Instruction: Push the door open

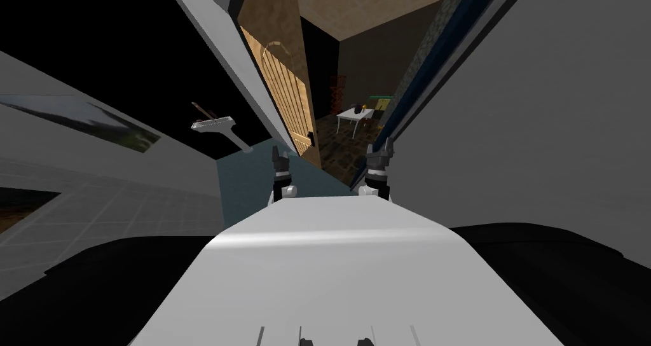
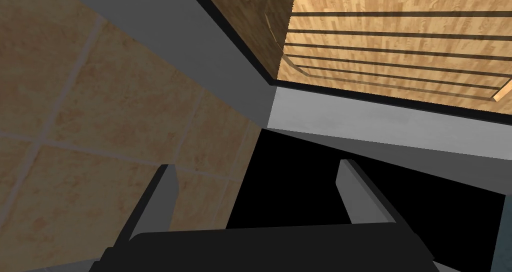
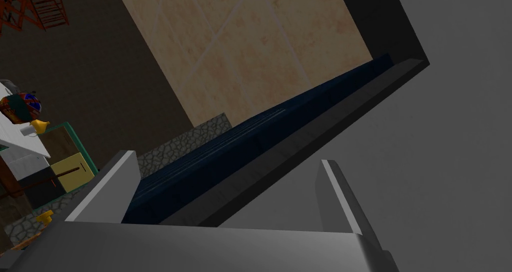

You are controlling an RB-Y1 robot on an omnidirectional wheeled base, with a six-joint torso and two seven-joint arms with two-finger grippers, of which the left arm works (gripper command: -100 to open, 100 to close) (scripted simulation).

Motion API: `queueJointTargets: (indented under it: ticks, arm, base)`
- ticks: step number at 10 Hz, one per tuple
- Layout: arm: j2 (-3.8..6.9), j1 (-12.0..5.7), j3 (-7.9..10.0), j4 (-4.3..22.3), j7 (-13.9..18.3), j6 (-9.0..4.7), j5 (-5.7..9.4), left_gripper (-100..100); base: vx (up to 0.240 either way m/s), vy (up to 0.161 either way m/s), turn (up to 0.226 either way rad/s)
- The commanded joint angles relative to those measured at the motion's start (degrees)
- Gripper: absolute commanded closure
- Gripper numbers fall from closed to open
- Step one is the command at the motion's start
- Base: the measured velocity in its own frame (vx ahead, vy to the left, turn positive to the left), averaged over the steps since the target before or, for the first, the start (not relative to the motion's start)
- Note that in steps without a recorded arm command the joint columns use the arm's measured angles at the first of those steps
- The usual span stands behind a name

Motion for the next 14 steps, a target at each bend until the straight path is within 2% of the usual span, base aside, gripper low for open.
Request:
queueJointTargets:
  ticks: [1, 14]
  arm:
    - [0.23, -1.27, 0.10, 1.9, 0.0, 0.33, -0.02, -100]
    - [1.20, -12.42, 0.64, 20.1, -0.1, 1.98, -0.33, -100]
  base:
    - [0.082, 0.116, -0.116]
    - [0.067, 0.113, -0.126]
